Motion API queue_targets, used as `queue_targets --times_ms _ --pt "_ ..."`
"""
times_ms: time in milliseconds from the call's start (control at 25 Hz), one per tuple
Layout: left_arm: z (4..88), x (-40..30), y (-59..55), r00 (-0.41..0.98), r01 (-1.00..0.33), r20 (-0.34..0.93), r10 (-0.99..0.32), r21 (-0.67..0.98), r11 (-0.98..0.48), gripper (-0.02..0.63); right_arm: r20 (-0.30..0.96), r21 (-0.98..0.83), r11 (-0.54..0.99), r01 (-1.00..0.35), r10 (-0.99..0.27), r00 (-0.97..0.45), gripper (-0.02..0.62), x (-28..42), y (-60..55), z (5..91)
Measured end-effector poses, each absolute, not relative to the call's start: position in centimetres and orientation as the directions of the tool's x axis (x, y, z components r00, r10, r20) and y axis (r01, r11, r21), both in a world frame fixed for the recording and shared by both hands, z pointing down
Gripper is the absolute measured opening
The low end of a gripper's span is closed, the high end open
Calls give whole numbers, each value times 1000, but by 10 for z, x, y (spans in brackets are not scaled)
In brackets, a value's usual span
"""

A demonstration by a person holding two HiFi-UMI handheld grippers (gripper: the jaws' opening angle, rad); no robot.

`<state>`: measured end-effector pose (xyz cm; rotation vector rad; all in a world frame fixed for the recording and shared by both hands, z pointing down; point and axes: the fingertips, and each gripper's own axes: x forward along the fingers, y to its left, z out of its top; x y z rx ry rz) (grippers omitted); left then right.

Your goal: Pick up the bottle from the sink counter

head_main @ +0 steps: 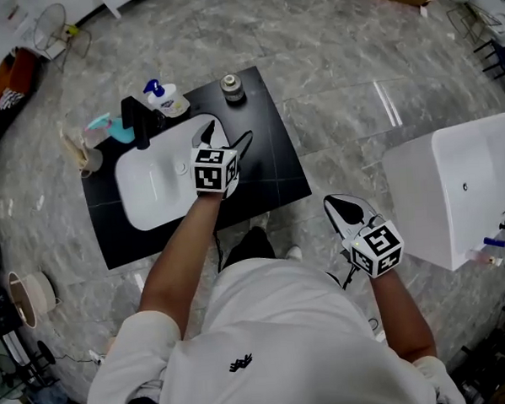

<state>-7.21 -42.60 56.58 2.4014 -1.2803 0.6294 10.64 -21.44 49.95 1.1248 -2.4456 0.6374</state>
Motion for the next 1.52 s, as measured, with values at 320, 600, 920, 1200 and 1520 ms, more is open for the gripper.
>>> queue_targets --times_ms 320,600,920,1200,1520 --pt "606 -75 -521 484 -846 552 -679 94 -525 414 567 -255 481 -839 -629 -532 12 113 -258 514" --pt "639 -73 -573 481 -839 570 -666 79 -538 419 616 -261 412 -873 -625 -479 12 116 -276 526" --pt "664 -64 -608 479 -839 573 -665 76 -539 420 663 -265 368 -891 -602 -446 12 122 -284 539" --pt "677 -57 -621 485 -832 580 -654 76 -550 411 679 -268 337 -903 -599 -425 12 127 -288 545" --pt "684 -54 -626 475 -830 579 -663 44 -557 342 682 -275 322 -906 -599 -420 12 131 -287 549"
